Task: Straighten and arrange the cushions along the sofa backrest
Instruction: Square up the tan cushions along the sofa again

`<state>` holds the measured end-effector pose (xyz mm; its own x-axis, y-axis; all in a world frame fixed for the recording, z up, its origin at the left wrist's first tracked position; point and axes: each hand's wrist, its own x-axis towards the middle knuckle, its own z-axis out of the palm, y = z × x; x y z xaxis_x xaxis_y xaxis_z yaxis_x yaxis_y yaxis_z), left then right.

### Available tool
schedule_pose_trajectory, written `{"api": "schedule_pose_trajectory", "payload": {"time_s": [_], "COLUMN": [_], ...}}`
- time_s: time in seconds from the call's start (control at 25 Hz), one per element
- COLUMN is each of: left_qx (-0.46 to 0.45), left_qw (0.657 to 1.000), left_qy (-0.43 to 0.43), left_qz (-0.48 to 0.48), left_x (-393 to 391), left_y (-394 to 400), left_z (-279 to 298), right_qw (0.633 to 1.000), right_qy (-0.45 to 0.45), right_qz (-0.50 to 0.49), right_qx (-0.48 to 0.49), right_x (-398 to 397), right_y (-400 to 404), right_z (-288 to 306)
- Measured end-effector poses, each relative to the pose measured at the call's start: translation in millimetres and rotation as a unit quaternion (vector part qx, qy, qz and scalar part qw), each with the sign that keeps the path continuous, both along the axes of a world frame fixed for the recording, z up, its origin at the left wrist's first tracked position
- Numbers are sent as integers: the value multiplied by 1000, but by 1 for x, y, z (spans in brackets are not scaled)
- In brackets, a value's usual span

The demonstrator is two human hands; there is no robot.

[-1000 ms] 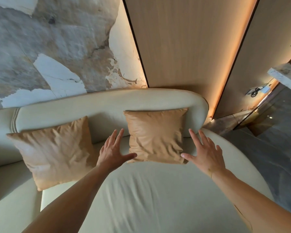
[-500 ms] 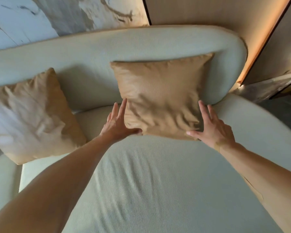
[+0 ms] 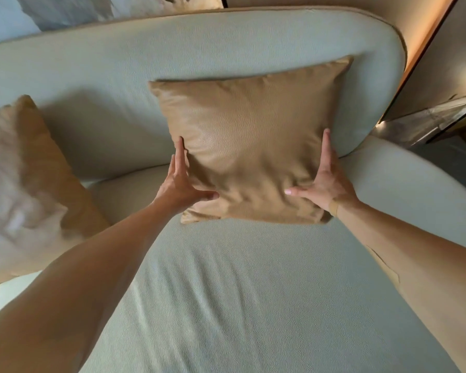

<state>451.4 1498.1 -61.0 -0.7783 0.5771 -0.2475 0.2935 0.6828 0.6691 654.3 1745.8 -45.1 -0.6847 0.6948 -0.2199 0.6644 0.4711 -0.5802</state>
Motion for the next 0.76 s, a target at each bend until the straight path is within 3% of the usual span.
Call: {"api": "schedule_pose_trajectory", "payload": {"time_s": [0.24,0.48,0.76], "left_qx": [23,33,40], "left_qw": [999,999,999], "left_qy": [2,17,20], "left_qz": [39,24,-12], "left_x": [-7,5,35], "left_y": [13,21,53], "left_z": [-12,-3,7], "right_qw": [992,989,994], "right_qy": [116,138,98], "right_qz": [-36,-29,-57], "right_qx": [-41,-42,-1], "right_x": [-11,-4,26], "right_y": [5,8,38], "right_z": [-12,-4,14]}}
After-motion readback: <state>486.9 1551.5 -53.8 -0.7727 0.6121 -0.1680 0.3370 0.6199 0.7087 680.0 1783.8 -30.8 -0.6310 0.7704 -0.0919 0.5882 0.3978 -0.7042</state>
